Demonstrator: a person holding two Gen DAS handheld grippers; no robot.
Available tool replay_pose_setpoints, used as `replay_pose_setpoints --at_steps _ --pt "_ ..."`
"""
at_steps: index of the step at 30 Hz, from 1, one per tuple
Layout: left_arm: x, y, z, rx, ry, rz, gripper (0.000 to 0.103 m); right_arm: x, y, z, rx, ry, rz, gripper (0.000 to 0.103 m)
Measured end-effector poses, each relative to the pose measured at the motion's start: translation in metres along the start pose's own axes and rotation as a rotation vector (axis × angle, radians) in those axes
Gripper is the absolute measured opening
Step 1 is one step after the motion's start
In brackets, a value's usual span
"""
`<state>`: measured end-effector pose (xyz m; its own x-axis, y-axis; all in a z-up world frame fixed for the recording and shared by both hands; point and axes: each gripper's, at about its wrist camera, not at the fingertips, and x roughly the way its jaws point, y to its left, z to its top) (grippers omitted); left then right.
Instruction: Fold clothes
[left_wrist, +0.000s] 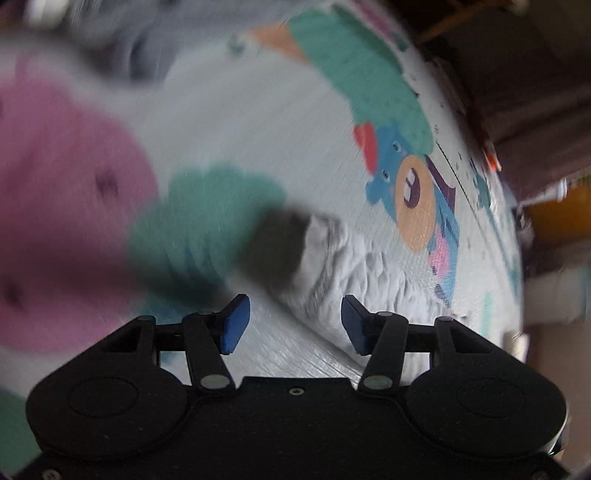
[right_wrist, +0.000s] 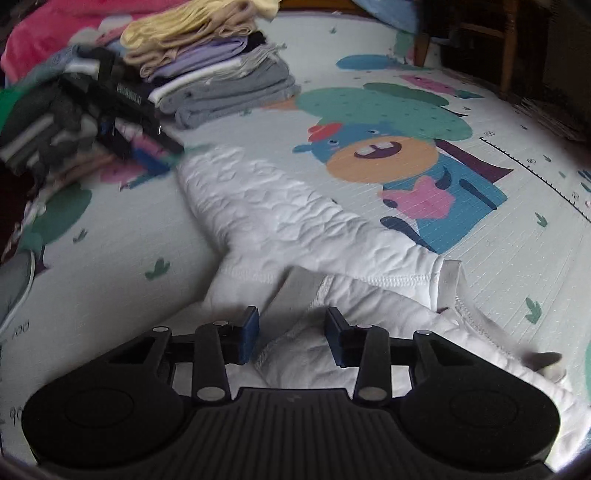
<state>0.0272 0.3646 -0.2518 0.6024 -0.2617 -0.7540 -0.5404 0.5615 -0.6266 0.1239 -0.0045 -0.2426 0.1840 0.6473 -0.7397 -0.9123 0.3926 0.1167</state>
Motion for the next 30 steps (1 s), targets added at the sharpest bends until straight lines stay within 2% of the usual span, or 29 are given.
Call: replay_pose_setpoints --at_steps 2,6,7,8,10,11,13,16,17,20,23,24,27,30 --pt "0.001 0.001 -0.002 -0.046 -0.029 -0.025 0.058 0.0 0.002 0.001 -0.008 0.006 -0.002 0.041" --pt "0.003 0.002 -0.005 -0.113 -0.072 -0.062 0.055 0.001 0.007 -0.001 -0.016 0.003 -0.018 0.045" --pt "0.004 0.0 -0.005 -0.104 -0.074 -0.061 0.045 0.002 0.008 -0.002 -0.022 0.005 -0.023 0.047" --pt "0.005 -0.001 -0.005 -0.104 -0.068 -0.065 0.03 0.003 0.01 -0.002 -0.028 0.006 -0.027 0.048" --pt "0.007 -0.002 -0.003 -0.085 -0.067 -0.052 0.027 0.003 0.013 -0.002 -0.043 0.01 -0.037 0.049" --pt "0.01 -0.002 -0.002 -0.078 -0.062 -0.05 0.019 0.004 0.013 -0.001 -0.046 0.012 -0.039 0.05" --pt "0.008 -0.004 -0.001 -0.065 -0.074 -0.046 0.012 0.004 0.014 -0.001 -0.052 0.016 -0.037 0.053" --pt "-0.004 -0.017 0.003 -0.003 -0.114 -0.063 0.009 0.005 0.017 -0.001 -0.065 0.022 -0.034 0.058" --pt "-0.008 -0.024 0.005 0.028 -0.124 -0.067 0.009 0.006 0.018 -0.001 -0.066 0.025 -0.029 0.06" --pt "-0.023 -0.063 0.006 0.219 -0.153 -0.1 0.008 0.008 0.019 0.0 -0.062 0.029 -0.019 0.066" --pt "-0.031 -0.109 0.0 0.398 -0.163 -0.177 0.007 0.006 0.017 0.003 -0.01 0.02 -0.01 0.067" --pt "-0.032 -0.125 -0.005 0.467 -0.164 -0.205 0.007 0.003 0.012 0.004 0.039 0.01 0.01 0.067" --pt "-0.026 -0.174 -0.028 0.677 -0.151 -0.297 0.007 -0.014 -0.009 0.001 0.215 -0.03 0.077 0.051" --pt "-0.012 -0.211 -0.056 0.858 -0.13 -0.366 0.007 -0.047 -0.032 -0.016 0.409 -0.124 0.097 0.05"
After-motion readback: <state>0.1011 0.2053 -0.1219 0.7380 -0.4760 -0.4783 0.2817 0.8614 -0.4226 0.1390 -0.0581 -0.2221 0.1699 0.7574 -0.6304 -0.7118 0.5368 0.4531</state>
